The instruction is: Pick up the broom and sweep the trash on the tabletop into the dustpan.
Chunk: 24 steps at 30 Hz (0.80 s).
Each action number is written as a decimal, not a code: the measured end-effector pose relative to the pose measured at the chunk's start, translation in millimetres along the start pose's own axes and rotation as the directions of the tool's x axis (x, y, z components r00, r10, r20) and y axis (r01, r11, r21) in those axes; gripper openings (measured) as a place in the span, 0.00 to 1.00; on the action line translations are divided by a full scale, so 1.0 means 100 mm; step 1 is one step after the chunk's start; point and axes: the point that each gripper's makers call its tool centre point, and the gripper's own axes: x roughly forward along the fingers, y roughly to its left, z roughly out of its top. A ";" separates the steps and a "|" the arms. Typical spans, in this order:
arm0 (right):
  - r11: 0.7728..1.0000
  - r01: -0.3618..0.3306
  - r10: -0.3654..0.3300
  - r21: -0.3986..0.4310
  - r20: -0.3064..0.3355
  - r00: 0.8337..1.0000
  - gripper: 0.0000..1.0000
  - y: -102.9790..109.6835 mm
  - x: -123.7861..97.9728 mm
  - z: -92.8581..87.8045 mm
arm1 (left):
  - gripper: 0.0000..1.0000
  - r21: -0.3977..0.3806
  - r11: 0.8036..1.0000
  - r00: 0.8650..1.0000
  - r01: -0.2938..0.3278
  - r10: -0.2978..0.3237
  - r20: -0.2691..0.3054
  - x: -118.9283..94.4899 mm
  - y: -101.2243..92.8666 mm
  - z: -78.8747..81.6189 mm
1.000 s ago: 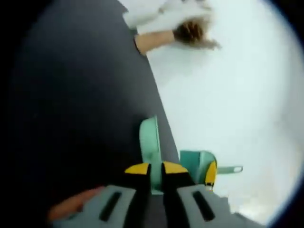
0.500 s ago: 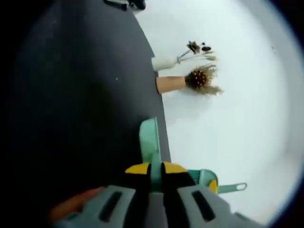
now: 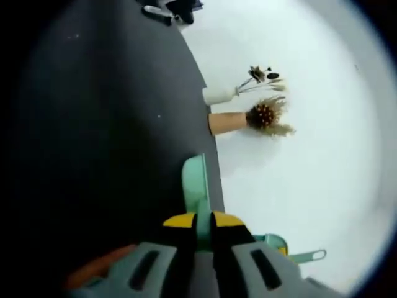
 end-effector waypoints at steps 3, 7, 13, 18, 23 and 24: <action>1.000 -0.005 0.005 -0.012 -0.009 1.000 0.05 0.03 0.00 -0.03 | 0.11 -0.011 1.000 1.000 -0.017 0.017 -0.012 -0.04 0.04 -0.03; 1.000 -0.010 0.010 -0.019 -0.013 1.000 0.05 0.05 0.01 -0.04 | 0.19 -0.011 1.000 1.000 0.005 -0.005 0.002 -0.14 -0.01 -0.05; 1.000 -0.019 0.019 -0.024 -0.010 1.000 0.05 0.08 0.01 -0.02 | 0.42 0.048 0.998 0.999 0.040 -0.038 -0.029 -0.28 -0.11 -0.03; 0.999 -0.021 0.021 -0.029 -0.005 1.000 0.05 0.09 0.01 0.00 | 0.34 -0.049 0.998 0.997 0.040 -0.043 -0.067 -0.28 -0.01 0.10; 0.999 -0.025 0.025 -0.046 0.006 1.000 0.05 0.11 -0.01 0.03 | 0.31 0.076 0.995 0.998 0.062 -0.060 -0.022 -0.26 -0.07 0.23; 0.998 -0.029 0.029 -0.060 0.010 1.000 0.05 0.11 -0.01 0.04 | 0.31 0.080 0.994 0.997 0.072 -0.071 -0.017 -0.25 -0.08 0.26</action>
